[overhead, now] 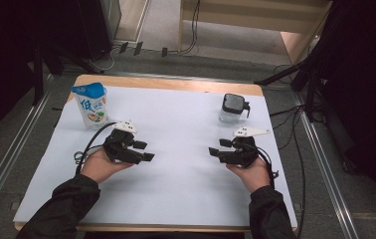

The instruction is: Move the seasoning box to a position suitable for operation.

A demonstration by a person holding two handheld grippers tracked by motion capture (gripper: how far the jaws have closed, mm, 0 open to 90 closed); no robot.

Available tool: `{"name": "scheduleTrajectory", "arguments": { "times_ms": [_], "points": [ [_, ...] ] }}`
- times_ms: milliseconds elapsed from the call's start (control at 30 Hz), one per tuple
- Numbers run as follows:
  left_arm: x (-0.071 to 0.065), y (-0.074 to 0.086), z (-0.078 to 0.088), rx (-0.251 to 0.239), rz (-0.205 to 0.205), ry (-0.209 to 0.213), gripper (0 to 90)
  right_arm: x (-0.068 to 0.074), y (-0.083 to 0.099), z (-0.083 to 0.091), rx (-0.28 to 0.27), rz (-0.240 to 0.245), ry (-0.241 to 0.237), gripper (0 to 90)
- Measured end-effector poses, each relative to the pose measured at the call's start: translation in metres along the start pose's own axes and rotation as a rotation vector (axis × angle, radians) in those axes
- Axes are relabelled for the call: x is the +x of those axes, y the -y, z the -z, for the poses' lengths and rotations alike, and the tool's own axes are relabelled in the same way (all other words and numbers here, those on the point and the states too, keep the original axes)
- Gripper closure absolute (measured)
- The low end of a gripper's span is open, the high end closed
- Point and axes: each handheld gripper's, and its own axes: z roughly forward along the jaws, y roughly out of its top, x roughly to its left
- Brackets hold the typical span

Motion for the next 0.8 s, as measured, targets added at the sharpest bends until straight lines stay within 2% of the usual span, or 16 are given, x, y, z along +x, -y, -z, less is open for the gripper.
{"name": "scheduleTrajectory", "arguments": {
  "times_ms": [33, 167, 300, 333, 500, 533, 600, 700, 800],
  "points": [
    [0.0, 0.001, 0.001, -0.006, 0.009, 0.013, 42.0, 0.0, 0.0, 0.0, 0.0, -0.003, 0.002, 40.2],
    [0.002, 0.001, 0.003, -0.006, 0.012, 0.006, 42.4, -0.001, 0.0, 0.001, -0.005, -0.005, 0.001, 39.5],
    [0.003, 0.0, 0.004, -0.023, 0.028, 0.011, 41.4, 0.0, 0.001, 0.001, 0.008, 0.012, 0.002, 38.9],
    [0.004, 0.0, 0.004, -0.028, 0.025, 0.008, 40.6, 0.0, 0.002, 0.001, 0.013, 0.025, 0.003, 38.8],
    [0.005, 0.002, 0.004, -0.02, 0.023, 0.0, 39.6, -0.001, 0.002, 0.002, 0.012, 0.026, 0.003, 38.7],
    [0.004, 0.002, 0.005, -0.021, 0.027, -0.001, 39.3, -0.001, 0.001, 0.003, 0.011, 0.025, 0.007, 38.7],
    [0.005, 0.002, 0.007, -0.025, 0.026, -0.001, 38.8, -0.003, 0.0, 0.007, 0.0, 0.046, 0.047, 38.4],
    [0.005, 0.003, 0.007, -0.036, 0.034, 0.001, 37.8, -0.011, -0.001, 0.017, -0.039, 0.009, 0.072, 38.4],
    [0.005, 0.003, 0.006, -0.024, 0.036, -0.003, 37.4, -0.018, 0.001, 0.02, -0.048, -0.021, 0.081, 38.4]
  ]
}}
